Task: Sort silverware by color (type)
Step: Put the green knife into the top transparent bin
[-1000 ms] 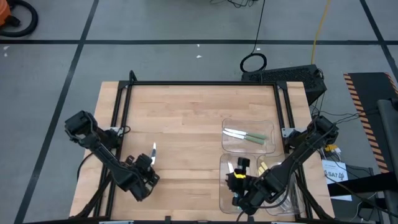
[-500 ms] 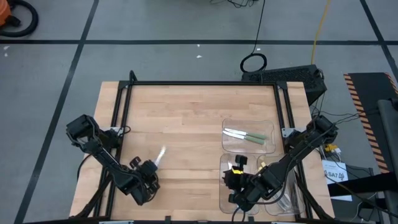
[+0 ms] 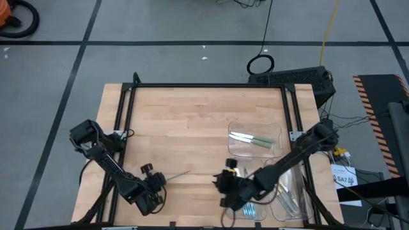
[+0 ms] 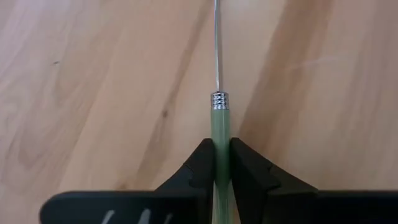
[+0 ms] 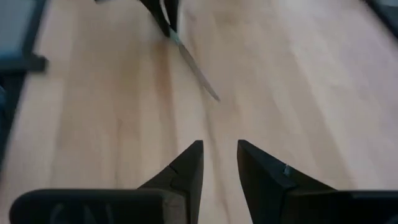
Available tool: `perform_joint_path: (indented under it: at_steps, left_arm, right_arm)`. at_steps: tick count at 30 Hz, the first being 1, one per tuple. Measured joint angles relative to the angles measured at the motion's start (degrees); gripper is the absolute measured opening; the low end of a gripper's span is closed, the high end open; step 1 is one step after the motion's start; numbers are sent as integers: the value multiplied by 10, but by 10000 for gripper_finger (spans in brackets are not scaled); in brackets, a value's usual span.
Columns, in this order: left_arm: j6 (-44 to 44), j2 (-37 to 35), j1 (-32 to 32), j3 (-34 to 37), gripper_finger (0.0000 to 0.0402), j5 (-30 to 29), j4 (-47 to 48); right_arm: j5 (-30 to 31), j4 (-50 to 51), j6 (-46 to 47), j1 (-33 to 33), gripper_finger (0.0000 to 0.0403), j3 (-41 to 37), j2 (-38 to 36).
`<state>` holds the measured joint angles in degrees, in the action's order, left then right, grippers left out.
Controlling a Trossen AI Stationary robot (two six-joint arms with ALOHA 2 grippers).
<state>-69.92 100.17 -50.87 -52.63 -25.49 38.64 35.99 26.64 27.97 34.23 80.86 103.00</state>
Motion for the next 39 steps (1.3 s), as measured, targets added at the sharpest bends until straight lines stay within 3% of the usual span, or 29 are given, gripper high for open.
perform_joint_path:
  at_steps: [5,12,19,21,26,32,39]
  left_arm:
    - [20,1,0,-13,37,1,-5]
    - [19,19,-4,-15,36,-14,-3]
    - [19,22,-6,-26,36,-26,16]
    - [22,22,-6,-38,36,-33,32]
    - [49,21,-7,-79,36,-62,69]
    - [112,21,7,-162,36,-130,120]
    - [303,20,52,-299,36,-196,141]
  right_arm:
    - [-96,-120,-47,-45,91,0,38]
    - [-199,-198,-93,-83,91,0,86]
    - [-223,-189,-118,-93,91,3,79]
    - [-195,-152,-131,-80,91,18,58]
    - [-59,-74,-159,-11,91,52,-1]
    - [37,-6,-133,80,91,54,-55]
    - [139,84,-61,176,91,53,-89]
